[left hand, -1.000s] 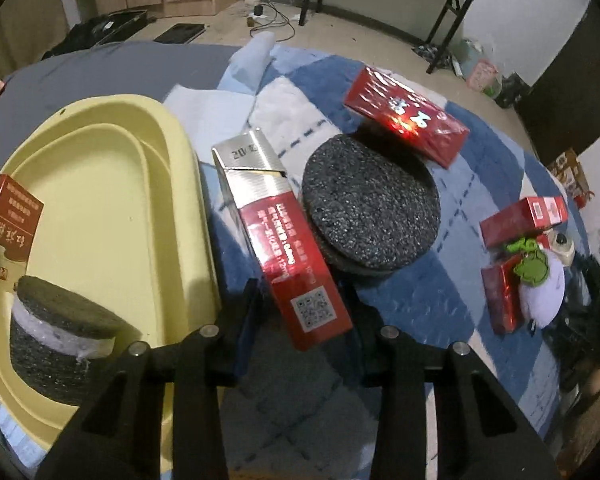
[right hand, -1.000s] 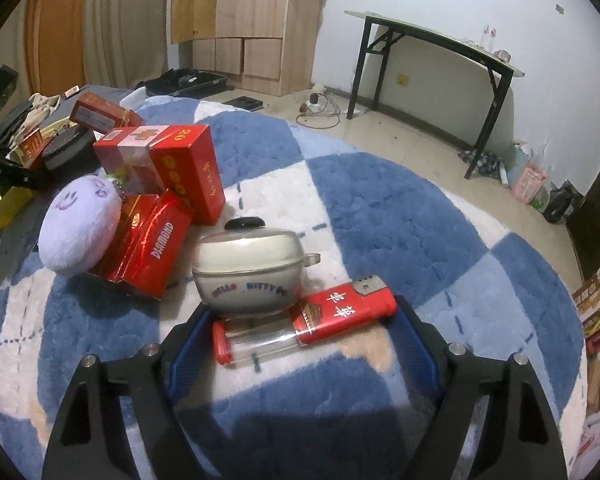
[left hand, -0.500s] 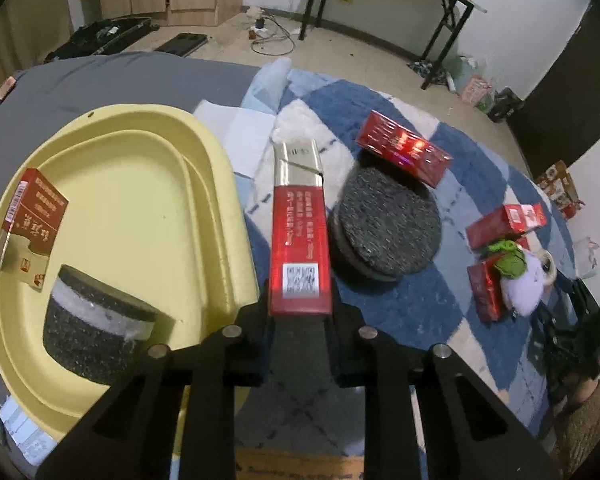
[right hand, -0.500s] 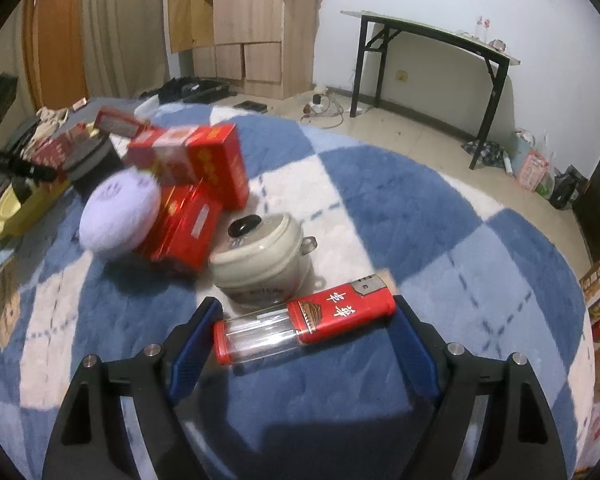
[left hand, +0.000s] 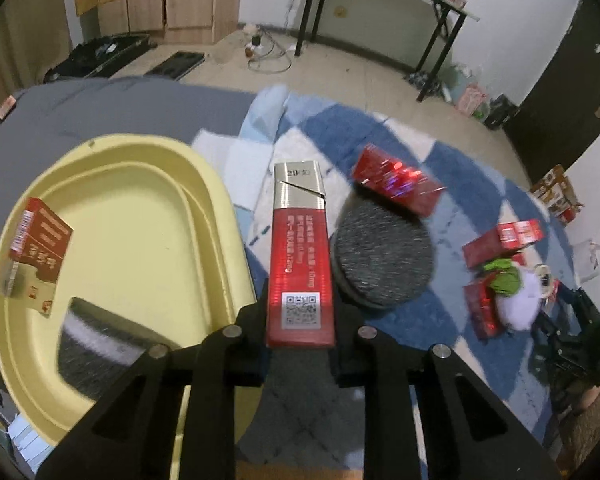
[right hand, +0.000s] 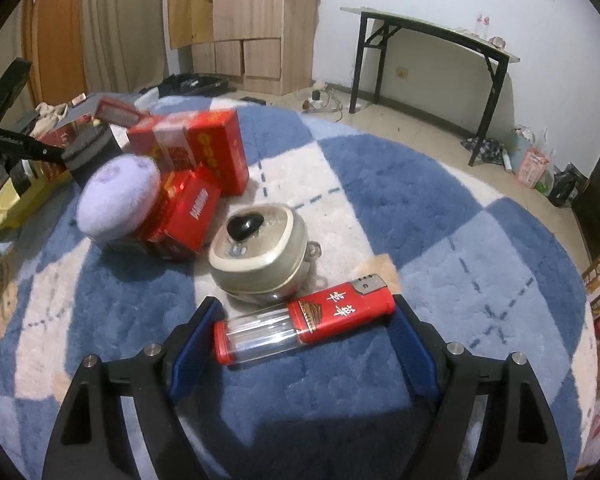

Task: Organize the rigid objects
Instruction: 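Carry the red box and lighter to the yellow tray and release them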

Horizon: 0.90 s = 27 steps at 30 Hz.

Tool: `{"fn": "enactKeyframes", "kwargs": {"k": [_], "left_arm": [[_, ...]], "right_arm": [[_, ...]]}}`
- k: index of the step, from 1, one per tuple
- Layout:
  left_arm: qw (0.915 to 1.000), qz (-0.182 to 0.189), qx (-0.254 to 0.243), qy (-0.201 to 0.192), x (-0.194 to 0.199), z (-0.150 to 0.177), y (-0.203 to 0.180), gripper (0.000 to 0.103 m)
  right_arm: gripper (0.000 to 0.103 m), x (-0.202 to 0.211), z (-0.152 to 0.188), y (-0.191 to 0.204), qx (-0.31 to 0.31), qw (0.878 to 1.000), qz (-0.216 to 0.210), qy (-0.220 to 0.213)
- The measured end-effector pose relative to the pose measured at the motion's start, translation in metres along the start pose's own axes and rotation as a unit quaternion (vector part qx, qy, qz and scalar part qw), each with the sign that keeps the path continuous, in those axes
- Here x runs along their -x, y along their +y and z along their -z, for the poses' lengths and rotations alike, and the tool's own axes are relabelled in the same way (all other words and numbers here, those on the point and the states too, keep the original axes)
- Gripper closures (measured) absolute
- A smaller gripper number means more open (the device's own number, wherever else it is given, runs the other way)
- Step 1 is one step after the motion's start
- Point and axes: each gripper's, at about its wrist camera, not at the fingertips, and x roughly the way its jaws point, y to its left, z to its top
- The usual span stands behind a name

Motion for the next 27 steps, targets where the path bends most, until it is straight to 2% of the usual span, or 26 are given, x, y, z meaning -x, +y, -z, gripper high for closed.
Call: {"fn": "enactKeyframes", "kwargs": {"k": [8,13,17,20,25,27], "left_arm": [[0.9988,0.017,0.009,-0.045,0.077,0.002,0.02,0.08],[0.9974,-0.002,0.019,-0.069,0.119,0.002,0.06,0.08],[0.9956,-0.023,0.044,-0.08,0.138,0.008,0.106,0.08],[0.9947,-0.038,0.055,-0.078,0.136,0.014,0.132,0.08],[0.9943,-0.058,0.067,-0.06,0.121,0.022,0.173,0.08],[0.9949,-0.05,0.074,-0.049,0.114,0.027,0.188,0.08]], "right_arm": [[0.021,0.062,0.018,-0.013,-0.057,0.998,0.02,0.0],[0.021,0.115,0.004,0.008,-0.06,0.997,0.023,-0.038],[0.021,0.145,-0.043,0.061,-0.017,0.997,-0.002,-0.082],[0.021,0.147,-0.085,0.114,0.011,0.994,-0.036,-0.1],[0.021,0.111,-0.15,0.218,0.055,0.988,-0.107,-0.097],[0.021,0.09,-0.167,0.252,0.064,0.986,-0.129,-0.085]]}}
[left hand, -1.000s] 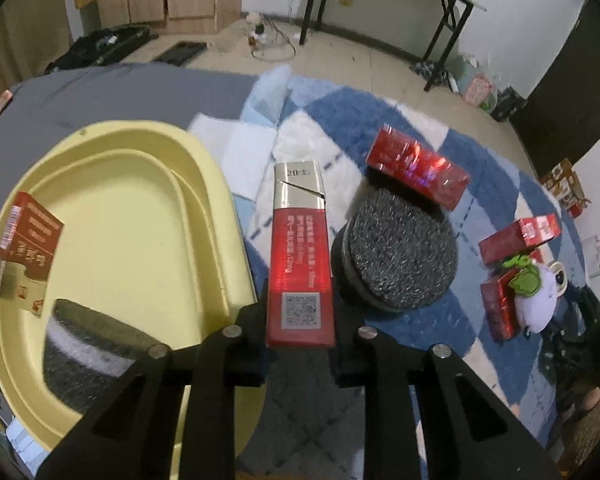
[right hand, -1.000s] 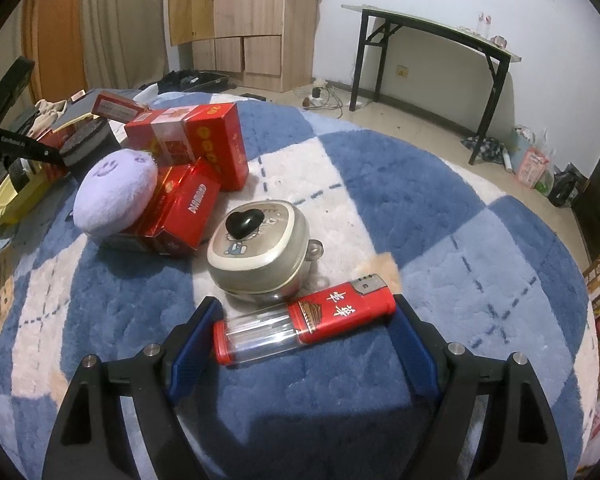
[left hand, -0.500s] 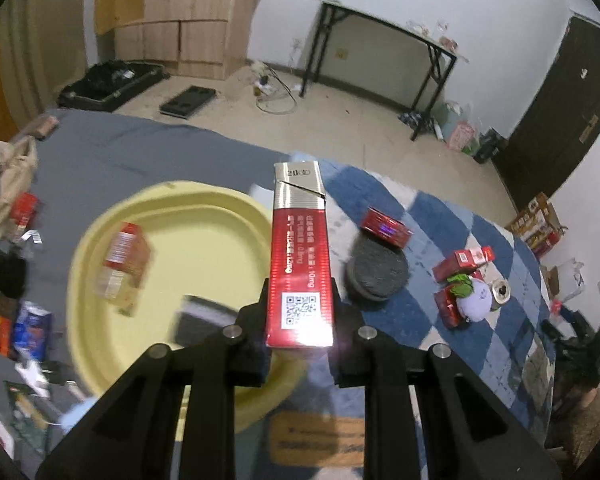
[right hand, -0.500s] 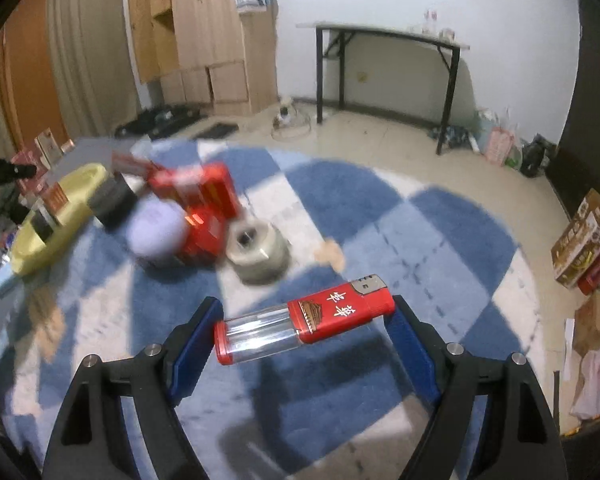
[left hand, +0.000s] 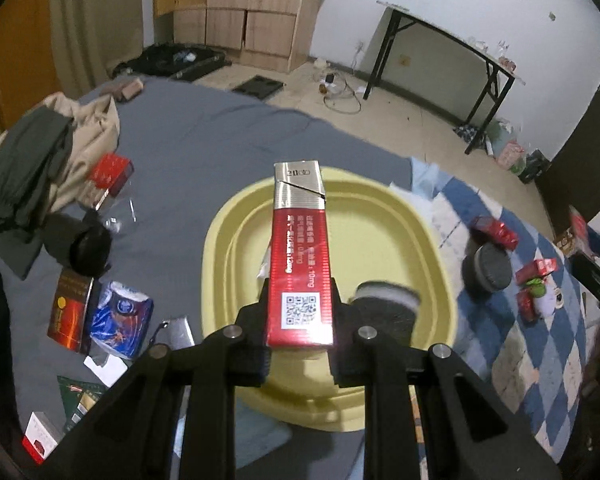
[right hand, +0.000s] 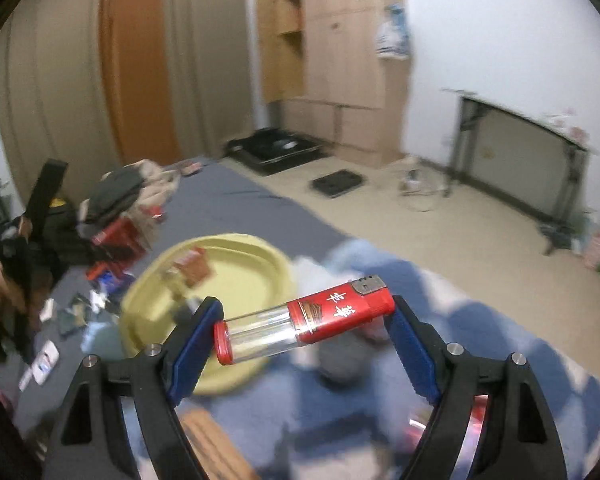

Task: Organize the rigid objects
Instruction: 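Carry the red box and lighter to the yellow tray and release them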

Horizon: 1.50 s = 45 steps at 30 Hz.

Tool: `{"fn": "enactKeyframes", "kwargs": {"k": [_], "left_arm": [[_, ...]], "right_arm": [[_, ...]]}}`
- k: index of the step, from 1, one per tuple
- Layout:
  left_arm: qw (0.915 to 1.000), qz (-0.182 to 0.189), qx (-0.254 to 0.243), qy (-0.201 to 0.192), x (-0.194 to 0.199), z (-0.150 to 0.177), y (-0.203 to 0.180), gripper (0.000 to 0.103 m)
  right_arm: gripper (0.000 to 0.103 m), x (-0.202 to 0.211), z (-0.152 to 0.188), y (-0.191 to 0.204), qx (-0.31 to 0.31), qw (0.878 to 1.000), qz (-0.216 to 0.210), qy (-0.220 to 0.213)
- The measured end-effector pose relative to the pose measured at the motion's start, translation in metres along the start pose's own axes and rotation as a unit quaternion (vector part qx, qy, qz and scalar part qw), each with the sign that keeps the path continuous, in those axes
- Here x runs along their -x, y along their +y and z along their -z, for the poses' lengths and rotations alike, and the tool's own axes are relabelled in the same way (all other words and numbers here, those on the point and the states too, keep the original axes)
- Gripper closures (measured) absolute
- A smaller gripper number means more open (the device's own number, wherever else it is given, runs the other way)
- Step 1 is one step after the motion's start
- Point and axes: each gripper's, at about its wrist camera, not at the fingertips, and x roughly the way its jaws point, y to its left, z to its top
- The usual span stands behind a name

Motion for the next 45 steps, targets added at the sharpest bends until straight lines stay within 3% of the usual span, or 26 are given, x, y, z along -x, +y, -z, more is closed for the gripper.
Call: {"fn": "enactKeyframes", "kwargs": {"k": [5,10,15,26,33,34,35,37,39,41,43,45], "left_arm": [[0.9978,0.058,-0.003,0.033,-0.016,0.02,0.011,0.08],[0.9944,0.079,-0.009,0.069,-0.042,0.03,0.012,0.08],[0.987,0.106,-0.056,0.107,-0.064,0.037,-0.003,0.08],[0.9864,0.06,-0.073,0.134,-0.107,0.04,-0.029,0.079],[0.989,0.045,-0.059,0.128,-0.107,0.038,-0.018,0.078],[0.9888,0.041,-0.056,0.132,-0.107,0.037,-0.015,0.071],[0.9882,0.045,-0.05,0.137,-0.106,0.037,-0.014,0.048],[0.987,0.059,-0.041,0.144,-0.102,0.037,-0.011,0.025],[0.9856,0.074,-0.045,0.145,-0.094,0.034,-0.009,0.023],[0.9859,0.08,-0.048,0.14,-0.083,0.032,-0.003,0.014],[0.9855,0.096,-0.041,0.134,-0.071,0.031,0.005,0.009],[0.9876,0.09,-0.045,0.121,-0.054,0.03,0.009,0.004]], "right_arm": [[0.021,-0.083,-0.028,0.042,0.001,0.998,-0.038,0.041],[0.021,-0.157,-0.042,0.053,-0.002,0.995,-0.039,0.093],[0.021,-0.212,-0.049,0.066,0.016,0.993,-0.018,0.118],[0.02,-0.299,-0.034,0.072,0.03,0.981,-0.023,0.191],[0.02,-0.313,-0.035,0.071,0.017,0.98,-0.025,0.198],[0.019,-0.314,-0.035,0.071,0.017,0.979,-0.025,0.199],[0.019,-0.312,-0.035,0.07,0.016,0.979,-0.026,0.199],[0.019,-0.315,-0.035,0.071,0.014,0.979,-0.026,0.204],[0.015,-0.312,-0.035,0.072,0.014,0.979,-0.024,0.203],[0.009,-0.307,-0.036,0.071,0.001,0.98,-0.03,0.196],[0.001,-0.295,-0.04,0.07,-0.017,0.984,-0.033,0.176],[0.0,-0.277,-0.045,0.066,-0.036,0.988,-0.037,0.148]]}}
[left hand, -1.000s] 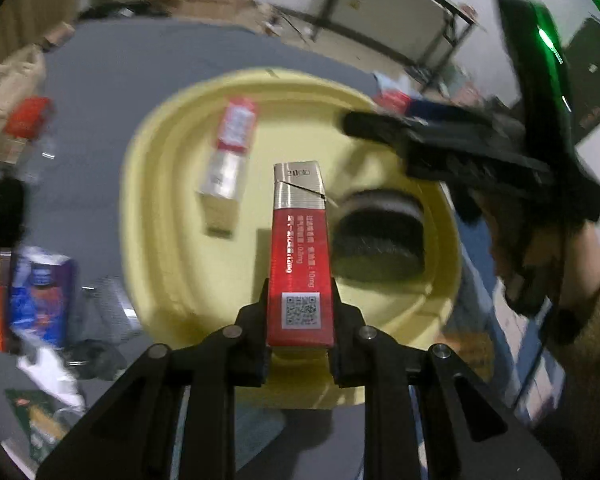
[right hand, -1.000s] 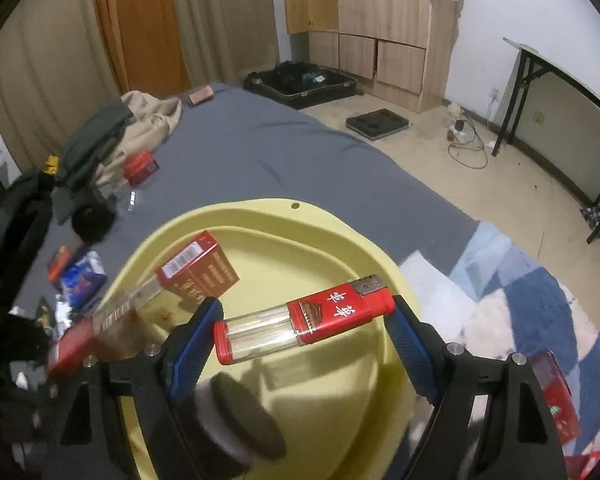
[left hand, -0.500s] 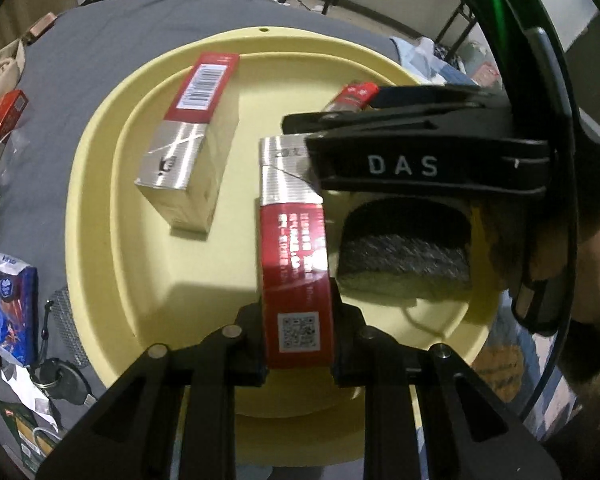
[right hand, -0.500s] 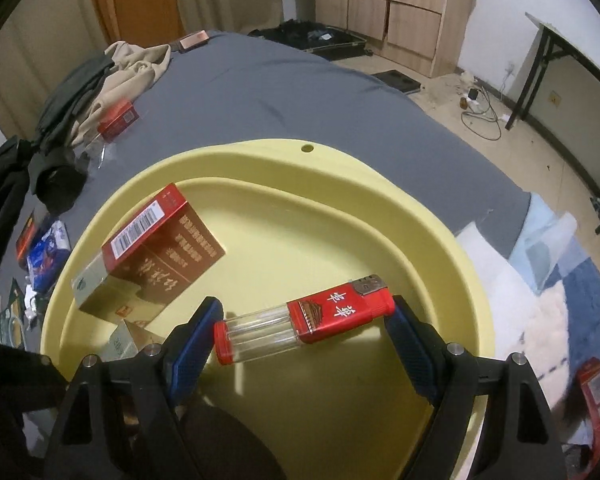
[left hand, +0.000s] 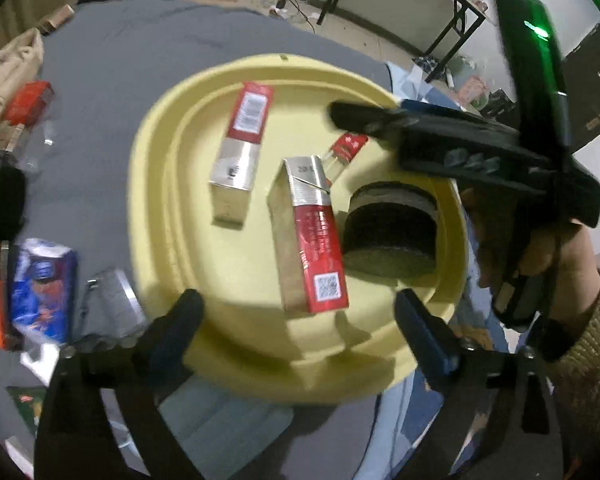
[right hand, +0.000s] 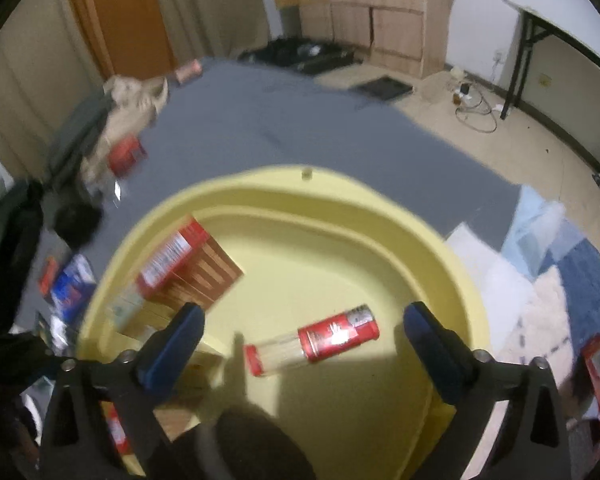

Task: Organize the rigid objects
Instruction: 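Carry the red box and lighter to the yellow tray and release them, then grasp the red cigarette pack with the left tool while the right tool grasps the white pot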

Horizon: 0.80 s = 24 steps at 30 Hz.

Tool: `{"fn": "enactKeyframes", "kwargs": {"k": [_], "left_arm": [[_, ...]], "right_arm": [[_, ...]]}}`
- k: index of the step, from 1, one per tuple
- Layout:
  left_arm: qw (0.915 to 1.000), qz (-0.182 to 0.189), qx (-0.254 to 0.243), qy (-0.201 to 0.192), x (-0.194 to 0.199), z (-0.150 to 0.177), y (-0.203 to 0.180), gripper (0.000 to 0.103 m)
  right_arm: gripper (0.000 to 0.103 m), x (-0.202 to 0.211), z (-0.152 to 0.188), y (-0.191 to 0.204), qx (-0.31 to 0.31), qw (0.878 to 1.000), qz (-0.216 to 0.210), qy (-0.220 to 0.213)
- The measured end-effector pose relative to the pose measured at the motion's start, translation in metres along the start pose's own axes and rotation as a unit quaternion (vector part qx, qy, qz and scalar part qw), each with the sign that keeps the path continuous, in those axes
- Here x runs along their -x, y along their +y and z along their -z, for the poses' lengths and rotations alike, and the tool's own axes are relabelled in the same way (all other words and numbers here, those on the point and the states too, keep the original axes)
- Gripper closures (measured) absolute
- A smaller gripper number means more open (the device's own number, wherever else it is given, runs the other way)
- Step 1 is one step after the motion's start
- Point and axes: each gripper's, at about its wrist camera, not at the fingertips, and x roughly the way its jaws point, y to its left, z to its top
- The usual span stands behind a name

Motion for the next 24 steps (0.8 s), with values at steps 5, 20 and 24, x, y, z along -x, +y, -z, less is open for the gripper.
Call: {"fn": "enactKeyframes", "kwargs": {"k": [5,20,24], "left_arm": [[0.9987,0.01,-0.01,-0.05,0.03,0.004,-0.019,0.0],[0.9863,0.013,-0.146,-0.074,0.004,-0.029,-0.188,0.0],[0.9807,0.002,-0.186,-0.06,-0.022,-0.059,-0.23,0.0]], "right_arm": [[0.0,0.067,0.011,-0.02,-0.063,0.995,-0.009,-0.08],[0.0,0.278,0.238,-0.216,-0.108,0.972,0.179,-0.105],[0.0,0.277,0.284,-0.256,-0.119,0.968,0.205,-0.082]]}}
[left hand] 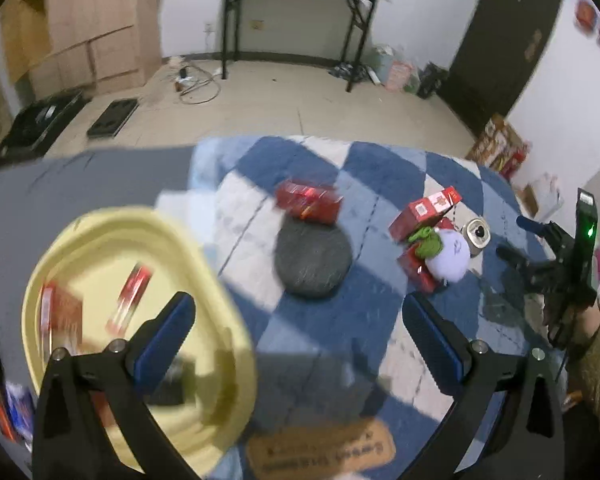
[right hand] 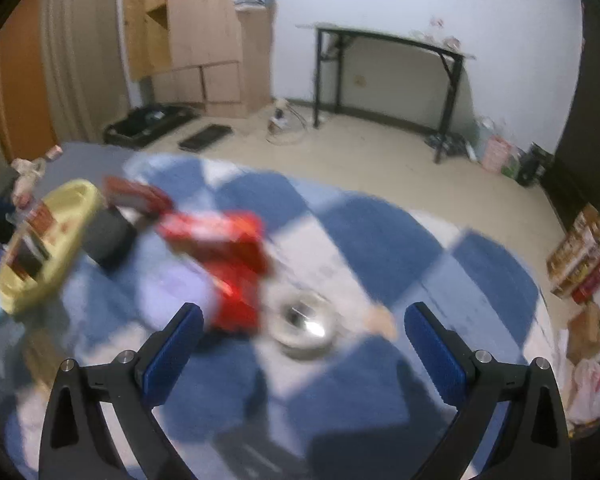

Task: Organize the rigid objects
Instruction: 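Grasp the red cigarette pack with the left tool while the right tool grasps the white pot, then place the red pack and white pot into the yellow tray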

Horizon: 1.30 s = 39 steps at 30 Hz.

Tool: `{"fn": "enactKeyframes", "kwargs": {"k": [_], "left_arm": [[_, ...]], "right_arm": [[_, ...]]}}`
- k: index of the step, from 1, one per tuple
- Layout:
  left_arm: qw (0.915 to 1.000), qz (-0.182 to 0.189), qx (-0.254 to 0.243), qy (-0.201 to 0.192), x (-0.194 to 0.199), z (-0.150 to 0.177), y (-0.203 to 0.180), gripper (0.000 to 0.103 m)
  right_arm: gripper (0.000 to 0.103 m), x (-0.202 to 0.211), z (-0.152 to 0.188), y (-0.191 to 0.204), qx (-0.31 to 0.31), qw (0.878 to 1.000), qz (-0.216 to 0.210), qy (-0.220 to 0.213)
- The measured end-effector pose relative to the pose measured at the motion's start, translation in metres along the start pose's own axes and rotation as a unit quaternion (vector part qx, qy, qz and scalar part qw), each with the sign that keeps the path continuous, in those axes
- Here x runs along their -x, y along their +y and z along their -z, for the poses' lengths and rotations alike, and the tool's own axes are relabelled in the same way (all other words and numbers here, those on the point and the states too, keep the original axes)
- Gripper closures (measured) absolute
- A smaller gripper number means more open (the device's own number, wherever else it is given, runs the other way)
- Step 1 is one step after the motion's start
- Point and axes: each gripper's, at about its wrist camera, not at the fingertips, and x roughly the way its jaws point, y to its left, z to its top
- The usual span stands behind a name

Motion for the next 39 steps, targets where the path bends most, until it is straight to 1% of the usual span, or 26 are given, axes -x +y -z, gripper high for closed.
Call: {"fn": "enactKeyframes", "kwargs": {"k": [2,3,6,8,10,12,14,17,18,19,20,21,22,23,24,25,26,28,30,34,36,39], "left_arm": [[0.9993,-0.014,-0.033,0.01,-0.013,-0.014,-0.011,0.0],[0.9988,-0.013,-0.045,0.015,-0.02,-0.02,-0.014,0.0],[0.9966,-0.024,-0.071,0.032,-0.041,-0.042,-0.021,0.0],[0.9942,-0.027,-0.089,0.053,-0.058,-0.052,-0.021,0.0],[0.9918,-0.037,-0.102,0.067,-0.074,-0.059,-0.021,0.0],[0.9902,-0.041,-0.107,0.08,-0.085,-0.063,-0.019,0.0],[0.9897,-0.036,-0.107,0.087,-0.096,-0.068,-0.018,0.0],[0.9881,-0.028,-0.12,0.092,-0.11,-0.073,-0.021,0.0],[0.988,-0.026,-0.121,0.093,-0.113,-0.073,-0.022,0.0],[0.9876,-0.023,-0.121,0.098,-0.117,-0.073,-0.023,0.0],[0.9876,-0.025,-0.118,0.101,-0.121,-0.073,-0.024,0.004],[0.9884,-0.021,-0.114,0.098,-0.122,-0.073,-0.025,0.007],[0.9889,-0.017,-0.112,0.096,-0.122,-0.073,-0.026,0.014],[0.9896,-0.01,-0.11,0.093,-0.122,-0.072,-0.027,0.026],[0.9898,-0.006,-0.11,0.09,-0.122,-0.07,-0.03,0.031],[0.9893,-0.006,-0.115,0.09,-0.122,-0.069,-0.032,0.04],[0.9884,-0.009,-0.122,0.09,-0.122,-0.067,-0.035,0.041],[0.9889,-0.012,-0.124,0.081,-0.12,-0.064,-0.037,0.042],[0.9912,0.0,-0.111,0.072,-0.116,-0.063,-0.036,0.044],[0.9947,0.001,-0.098,0.03,-0.099,-0.059,-0.033,0.046],[0.9957,0.0,-0.091,0.017,-0.089,-0.056,-0.032,0.046],[0.9971,0.001,-0.076,-0.011,-0.067,-0.051,-0.028,0.046]], "right_arm": [[0.0,-0.014,0.012,-0.007,0.013,1.0,-0.006,0.017],[0.0,-0.023,0.02,-0.006,0.034,0.999,-0.007,0.026],[0.001,-0.041,0.018,-0.004,0.074,0.996,-0.016,0.036],[0.001,-0.05,0.017,-0.005,0.083,0.996,-0.028,0.033],[0.001,-0.061,0.011,-0.009,0.09,0.995,-0.028,0.032],[0.0,-0.07,0.008,-0.011,0.085,0.995,-0.038,0.028],[0.002,-0.074,0.003,-0.017,0.08,0.996,-0.044,0.021],[0.006,-0.082,0.006,-0.024,0.067,0.996,-0.051,0.013],[0.01,-0.083,0.006,-0.025,0.063,0.997,-0.052,0.011],[0.016,-0.084,0.007,-0.026,0.057,0.997,-0.052,0.007],[0.017,-0.083,0.007,-0.028,0.052,0.997,-0.052,0.004],[0.022,-0.08,0.008,-0.03,0.047,0.997,-0.055,0.0],[0.028,-0.078,0.008,-0.031,0.044,0.997,-0.061,-0.002],[0.031,-0.077,0.008,-0.034,0.042,0.997,-0.065,-0.004],[0.039,-0.077,0.008,-0.033,0.041,0.997,-0.065,-0.006],[0.047,-0.077,0.008,-0.032,0.044,0.997,-0.066,-0.007],[0.049,-0.077,0.009,-0.03,0.049,0.997,-0.064,-0.007],[0.05,-0.075,0.009,-0.026,0.056,0.997,-0.057,-0.006],[0.05,-0.073,0.008,-0.025,0.058,0.997,-0.055,-0.007],[0.05,-0.065,0.01,-0.024,0.059,0.997,-0.053,-0.012],[0.05,-0.059,0.012,-0.024,0.06,0.997,-0.053,-0.014],[0.05,-0.05,0.014,-0.027,0.051,0.997,-0.051,-0.015]]}}
